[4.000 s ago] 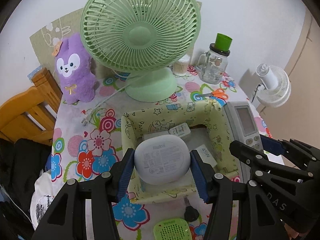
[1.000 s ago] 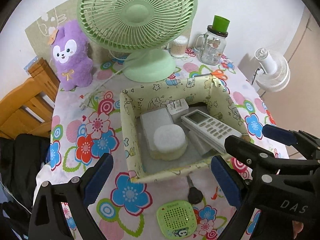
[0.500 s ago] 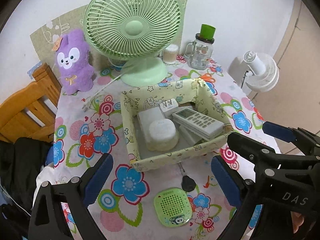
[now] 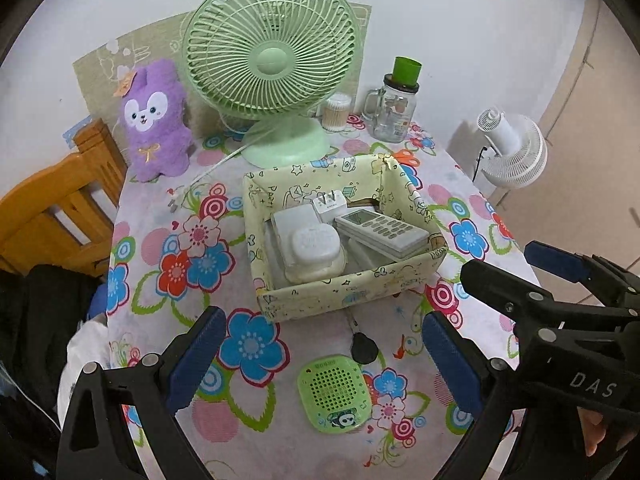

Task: Organize rigid objects

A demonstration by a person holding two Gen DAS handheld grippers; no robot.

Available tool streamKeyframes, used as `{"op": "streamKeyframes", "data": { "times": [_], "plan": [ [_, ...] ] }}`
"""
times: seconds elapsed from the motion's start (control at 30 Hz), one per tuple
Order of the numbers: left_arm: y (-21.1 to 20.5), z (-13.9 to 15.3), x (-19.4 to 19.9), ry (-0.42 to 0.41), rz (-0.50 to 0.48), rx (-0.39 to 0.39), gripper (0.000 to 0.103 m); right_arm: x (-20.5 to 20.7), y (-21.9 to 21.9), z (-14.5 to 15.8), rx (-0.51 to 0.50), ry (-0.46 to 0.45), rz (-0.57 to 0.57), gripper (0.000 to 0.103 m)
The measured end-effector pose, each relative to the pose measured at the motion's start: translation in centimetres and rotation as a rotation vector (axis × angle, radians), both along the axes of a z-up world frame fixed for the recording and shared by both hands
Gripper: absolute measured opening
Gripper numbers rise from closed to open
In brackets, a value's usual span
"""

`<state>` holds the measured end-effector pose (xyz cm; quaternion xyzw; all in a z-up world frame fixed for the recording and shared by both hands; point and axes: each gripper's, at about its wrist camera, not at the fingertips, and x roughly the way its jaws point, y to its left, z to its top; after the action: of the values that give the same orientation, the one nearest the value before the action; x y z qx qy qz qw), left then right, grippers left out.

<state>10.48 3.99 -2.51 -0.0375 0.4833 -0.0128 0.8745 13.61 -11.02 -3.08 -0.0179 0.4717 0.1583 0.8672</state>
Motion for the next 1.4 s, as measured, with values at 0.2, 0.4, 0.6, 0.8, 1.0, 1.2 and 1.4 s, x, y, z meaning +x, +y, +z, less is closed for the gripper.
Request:
{"op": "streamKeyframes", "data": {
  "times": [0.2,0.4,0.6,0.8,1.0,1.2,1.4],
  "plan": [
    [-0.6,-0.6,-0.3,0.003,0.048,-0.004,0.1,0.4,-0.7,-0.5,0.004,0.005,0.045,0.086],
    [-1.5,-2.3,-0.3,0.038,0.097,-0.04,0.1,0.8,-1.7,-1.3,-0.008,0.001,0.103,0.086],
    [-2.1,-4.4,-0.2,0.087,0.152,-0.058,0.1,1.7,-2.2,-2.5,-0.028,0.014,0.159,0.086],
    [-2.6,-6.3,-0.5,0.11,0.217,-0.084,0.099,2.1,-2.9,-3.9,-0.046,0.008,0.194,0.086],
    [-3.5,-7.6,-1.2,0.105,0.251,-0.056,0.1,2.5,-3.3,-5.6,-0.05,0.014,0.226,0.086],
    [-3.9,-9.3,-1.9,0.105,0.271,-0.024,0.1,2.4,-3.3,-7.2,-0.06,0.012,0.257,0.086],
    [-3.9,-10.8,-2.5,0.109,0.299,-0.024,0.1,2.0,-3.4,-9.2,-0.062,0.043,0.285,0.086]
  ]
}}
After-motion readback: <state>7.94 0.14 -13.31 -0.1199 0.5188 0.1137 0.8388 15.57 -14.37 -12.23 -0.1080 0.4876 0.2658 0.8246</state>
